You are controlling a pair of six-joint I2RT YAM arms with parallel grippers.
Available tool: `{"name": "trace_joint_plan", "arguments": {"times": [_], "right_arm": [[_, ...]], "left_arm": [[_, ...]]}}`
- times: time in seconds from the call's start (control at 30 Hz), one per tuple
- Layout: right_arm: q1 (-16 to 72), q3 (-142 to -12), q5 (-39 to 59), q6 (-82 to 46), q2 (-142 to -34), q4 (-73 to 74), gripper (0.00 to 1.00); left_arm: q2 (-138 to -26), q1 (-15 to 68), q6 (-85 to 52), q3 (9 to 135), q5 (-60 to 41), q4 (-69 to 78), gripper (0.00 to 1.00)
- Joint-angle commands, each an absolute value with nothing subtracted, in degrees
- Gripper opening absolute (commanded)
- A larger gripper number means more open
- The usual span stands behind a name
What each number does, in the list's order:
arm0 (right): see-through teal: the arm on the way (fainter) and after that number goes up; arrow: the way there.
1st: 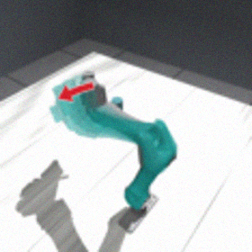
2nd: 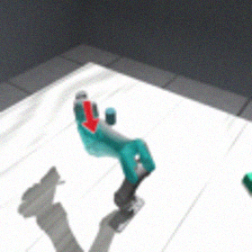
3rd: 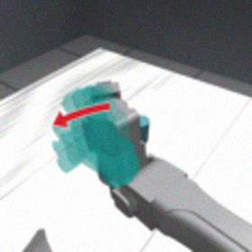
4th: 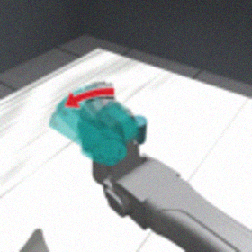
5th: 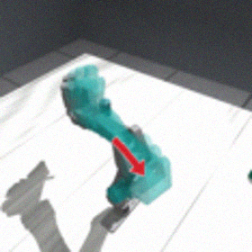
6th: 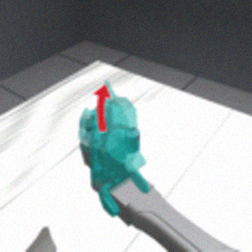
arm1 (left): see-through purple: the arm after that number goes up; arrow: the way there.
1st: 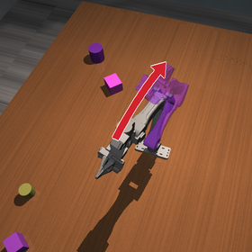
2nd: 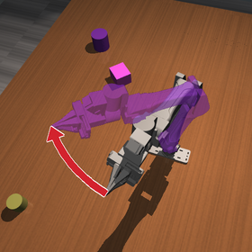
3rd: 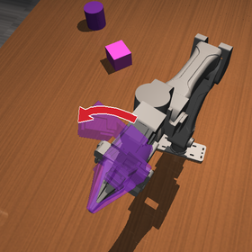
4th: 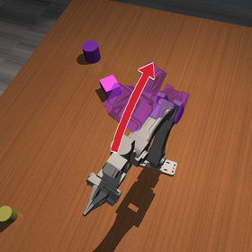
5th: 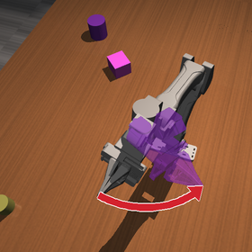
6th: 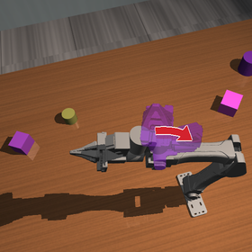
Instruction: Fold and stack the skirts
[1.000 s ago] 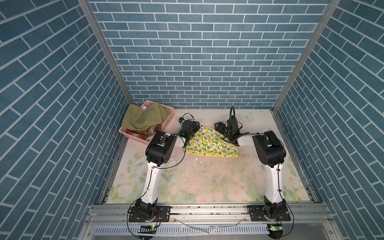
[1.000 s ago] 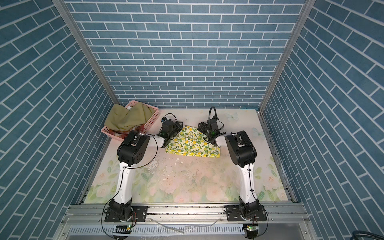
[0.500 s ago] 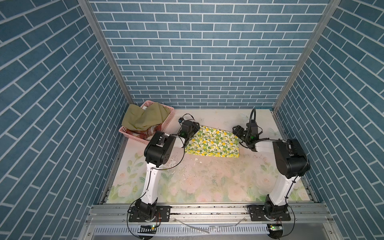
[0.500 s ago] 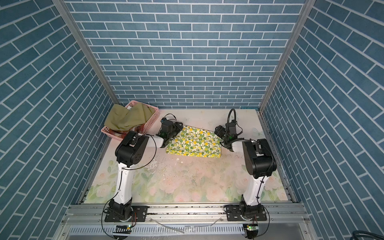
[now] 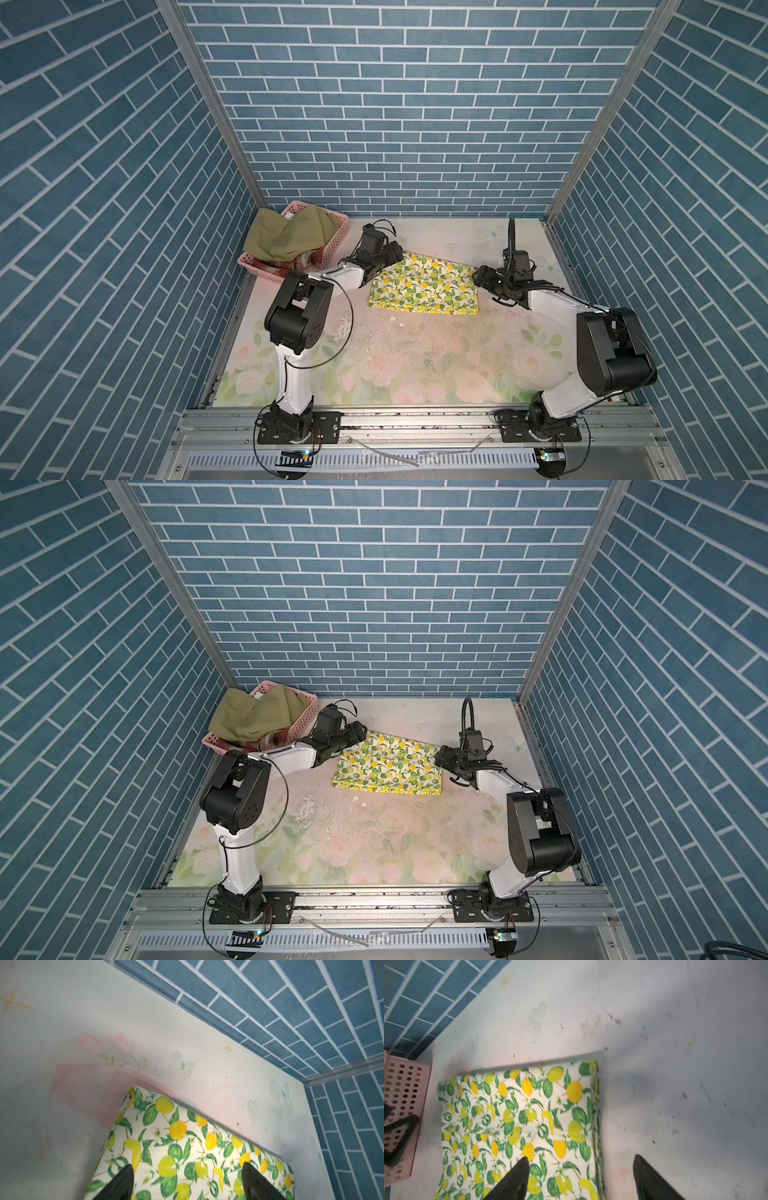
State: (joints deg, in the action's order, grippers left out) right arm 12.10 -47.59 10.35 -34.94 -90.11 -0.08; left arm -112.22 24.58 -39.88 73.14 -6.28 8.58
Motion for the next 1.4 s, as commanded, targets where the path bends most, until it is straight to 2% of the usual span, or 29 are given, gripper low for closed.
{"name": "trace_joint_plan", "arguments": {"times": [0.0,0.3,0.73,0.97,1.07,1.17,1.27,1.37], "right_arm": [[12.4,-44.2,13.3,-36.3,-88.8,-1.3,0.78],[12.3,-42.4,16.9,-38.3,-93.3,2.3,0.76],[12.3,-41.7,17.8,-38.7,-97.2,4.4,0.73],[12.4,-43.2,18.3,-38.0,-100.7,2.7,0.70],[12.6,-44.2,18.5,-37.7,-102.8,2.5,0.68],[13.0,-45.1,19.2,-37.9,-104.9,3.0,0.61],[13.5,-45.8,19.5,-38.1,-106.3,3.8,0.50],[13.6,-46.4,19.8,-38.1,-106.7,4.7,0.23]], "left_arm": [[-108.0,25.5,-31.5,72.6,-4.7,-5.5,0.82],[-104.5,25.5,-25.0,67.0,1.5,-15.1,0.82],[-114.8,25.4,-18.3,75.5,4.4,-21.7,0.80],[-118.5,25.4,-18.2,77.6,3.0,-21.8,0.69],[-118.7,25.4,-18.2,77.3,3.4,-21.3,0.61],[-118.9,25.3,-17.9,77.3,3.5,-21.4,0.60],[-119.2,25.4,-17.8,77.3,3.3,-21.3,0.59],[-119.5,25.4,-17.9,77.3,2.9,-21.3,0.59]]}}
